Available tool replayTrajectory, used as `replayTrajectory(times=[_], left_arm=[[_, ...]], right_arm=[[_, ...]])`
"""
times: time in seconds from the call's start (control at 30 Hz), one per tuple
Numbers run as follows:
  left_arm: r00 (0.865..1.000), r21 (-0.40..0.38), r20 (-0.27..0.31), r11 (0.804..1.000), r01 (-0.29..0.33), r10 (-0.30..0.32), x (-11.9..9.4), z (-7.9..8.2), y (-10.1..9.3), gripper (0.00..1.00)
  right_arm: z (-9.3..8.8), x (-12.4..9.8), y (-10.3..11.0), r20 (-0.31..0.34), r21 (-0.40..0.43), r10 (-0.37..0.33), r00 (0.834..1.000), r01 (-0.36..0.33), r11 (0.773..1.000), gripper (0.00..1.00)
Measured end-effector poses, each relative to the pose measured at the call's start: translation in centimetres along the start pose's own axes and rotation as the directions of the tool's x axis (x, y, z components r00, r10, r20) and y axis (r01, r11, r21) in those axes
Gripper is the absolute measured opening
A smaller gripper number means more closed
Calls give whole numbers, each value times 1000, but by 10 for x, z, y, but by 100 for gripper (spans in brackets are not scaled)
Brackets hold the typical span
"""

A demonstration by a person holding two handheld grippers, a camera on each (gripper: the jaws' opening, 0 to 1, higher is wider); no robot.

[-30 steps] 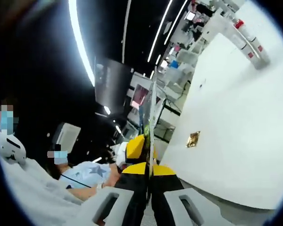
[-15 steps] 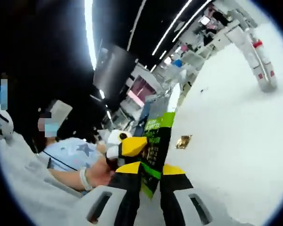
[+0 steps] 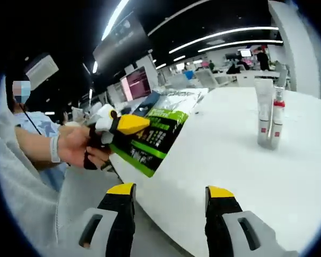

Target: Arrange the skincare products in the storage area until every visible bottle or jar stands upright without overlapping.

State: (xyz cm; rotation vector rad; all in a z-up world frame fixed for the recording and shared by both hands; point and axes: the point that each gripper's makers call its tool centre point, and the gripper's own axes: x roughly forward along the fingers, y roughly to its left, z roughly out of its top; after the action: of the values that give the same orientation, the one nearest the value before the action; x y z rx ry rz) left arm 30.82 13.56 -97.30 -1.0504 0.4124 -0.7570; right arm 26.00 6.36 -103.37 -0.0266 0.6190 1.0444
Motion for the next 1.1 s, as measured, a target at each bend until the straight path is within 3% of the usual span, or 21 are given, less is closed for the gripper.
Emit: replayTrajectory(times=[0.03, 0.13, 0.17, 0.23, 0.33, 0.53, 0.77, 1.1], left_arm=[[1000, 0, 0, 1000, -2, 2, 2, 3, 2, 0], [1000, -23, 6, 1000, -8, 8, 11, 20, 11, 0], [1000, -29, 10, 999, -13, 13, 13, 25, 14, 0], [1000, -33, 17, 999, -20, 21, 18, 35, 18, 0], [1000, -37, 11, 999, -21, 21, 27, 48, 25, 0], [999, -49, 7, 998, -31, 32, 48, 69, 39, 0], [998, -57, -18, 997, -55, 54, 66, 82, 58, 0], [989, -119, -33, 982, -144, 141, 94, 96, 105, 0]], right_arm=[[-3, 1, 0, -11, -8, -3, 1000, 3, 1000, 50], [-29, 7, -9, -144, -126, -92, 985, 74, 989, 50], [-30, 8, -11, -134, -146, -126, 983, 106, 984, 51], [-37, 15, -8, -162, -242, -134, 978, 92, 966, 51], [-49, 20, -3, -217, -309, -125, 968, 53, 949, 53], [-50, 18, -9, -224, -282, -137, 965, 70, 957, 53], [-56, 18, -7, -249, -285, -132, 959, 57, 957, 50], [-60, 18, -11, -270, -278, -148, 952, 70, 958, 46]])
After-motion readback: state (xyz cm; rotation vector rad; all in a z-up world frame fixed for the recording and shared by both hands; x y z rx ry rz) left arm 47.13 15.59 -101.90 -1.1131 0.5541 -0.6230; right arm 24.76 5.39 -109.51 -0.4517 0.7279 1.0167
